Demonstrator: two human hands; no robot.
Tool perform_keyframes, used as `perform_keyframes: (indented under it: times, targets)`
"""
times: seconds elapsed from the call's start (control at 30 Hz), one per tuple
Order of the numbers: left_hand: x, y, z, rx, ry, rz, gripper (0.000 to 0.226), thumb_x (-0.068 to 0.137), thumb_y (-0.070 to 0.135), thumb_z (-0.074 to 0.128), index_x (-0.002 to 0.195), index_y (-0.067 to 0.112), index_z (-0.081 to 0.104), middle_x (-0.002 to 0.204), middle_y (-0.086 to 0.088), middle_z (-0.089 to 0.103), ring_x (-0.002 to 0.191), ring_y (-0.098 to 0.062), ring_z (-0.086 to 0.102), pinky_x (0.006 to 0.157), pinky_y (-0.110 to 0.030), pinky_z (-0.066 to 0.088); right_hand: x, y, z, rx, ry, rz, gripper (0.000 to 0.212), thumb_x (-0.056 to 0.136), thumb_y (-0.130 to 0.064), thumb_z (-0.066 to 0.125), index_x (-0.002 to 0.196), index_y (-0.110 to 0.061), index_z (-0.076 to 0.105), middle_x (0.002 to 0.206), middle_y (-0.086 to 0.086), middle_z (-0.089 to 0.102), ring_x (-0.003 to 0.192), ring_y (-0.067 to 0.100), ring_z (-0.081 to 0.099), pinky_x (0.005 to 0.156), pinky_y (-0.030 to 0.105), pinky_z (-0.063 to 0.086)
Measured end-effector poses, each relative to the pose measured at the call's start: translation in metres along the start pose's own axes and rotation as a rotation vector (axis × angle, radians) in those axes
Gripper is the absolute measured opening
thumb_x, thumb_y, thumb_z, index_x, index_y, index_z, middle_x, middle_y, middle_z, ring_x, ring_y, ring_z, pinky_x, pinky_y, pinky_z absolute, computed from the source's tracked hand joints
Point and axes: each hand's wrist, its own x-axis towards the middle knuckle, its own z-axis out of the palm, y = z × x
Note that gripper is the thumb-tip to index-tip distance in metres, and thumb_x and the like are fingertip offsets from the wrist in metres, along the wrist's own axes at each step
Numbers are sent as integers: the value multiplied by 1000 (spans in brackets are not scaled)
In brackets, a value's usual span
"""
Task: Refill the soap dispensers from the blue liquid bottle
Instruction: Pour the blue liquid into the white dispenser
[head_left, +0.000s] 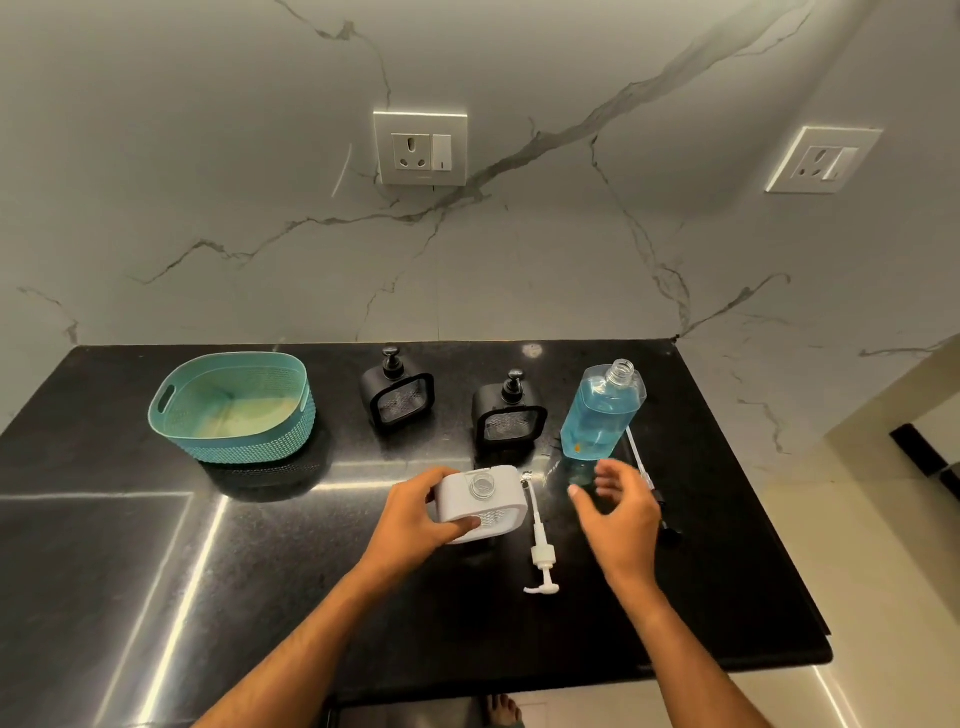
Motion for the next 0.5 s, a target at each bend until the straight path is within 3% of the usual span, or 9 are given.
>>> perform_keyframes:
  times: [0.17,0.33,0.5]
  targets:
    - [19,26,7,-45,-12,44,47,72,23,97,111,26,71,106,12,76,103,-10,70,95,-42,59,49,10,-22,118,57,60,82,73,-9,92,144,-15,51,139,-2,54,126,10,57,103,27,50]
    - [34,41,16,-29,-35,75,49,70,26,98,112,27,72,105,16,76,102,-7,70,92,-41,60,85,20,-32,160,-117,91,100,73,-7,92,157,-19,36,158,-2,42,144,11,41,116,32,39]
    - [44,45,26,-6,-31,66,47,70,26,98,109,25,72,104,15,76,101,-6,70,91,-42,60,111,27,-32,219,-318,97,105,73,-5,91,159,-23,34,160,-4,43,147,11,40,118,34,40]
